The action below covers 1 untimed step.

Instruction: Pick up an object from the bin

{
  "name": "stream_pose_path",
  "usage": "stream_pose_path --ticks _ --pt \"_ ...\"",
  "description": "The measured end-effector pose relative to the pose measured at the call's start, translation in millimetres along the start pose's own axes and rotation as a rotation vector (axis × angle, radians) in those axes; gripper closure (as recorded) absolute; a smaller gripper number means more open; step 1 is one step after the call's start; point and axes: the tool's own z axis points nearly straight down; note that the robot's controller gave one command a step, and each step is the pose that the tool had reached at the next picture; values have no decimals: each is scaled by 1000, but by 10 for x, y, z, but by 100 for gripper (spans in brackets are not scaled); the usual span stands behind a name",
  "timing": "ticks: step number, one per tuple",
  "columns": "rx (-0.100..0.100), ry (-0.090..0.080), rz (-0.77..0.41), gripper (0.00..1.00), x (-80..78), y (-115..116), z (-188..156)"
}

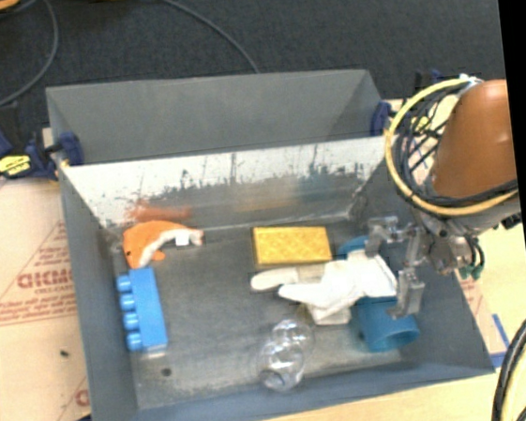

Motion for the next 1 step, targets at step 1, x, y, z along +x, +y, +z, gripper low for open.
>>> stream_pose_path --ticks 1 --pt "2 -9 -4 0 -16 5 -48"
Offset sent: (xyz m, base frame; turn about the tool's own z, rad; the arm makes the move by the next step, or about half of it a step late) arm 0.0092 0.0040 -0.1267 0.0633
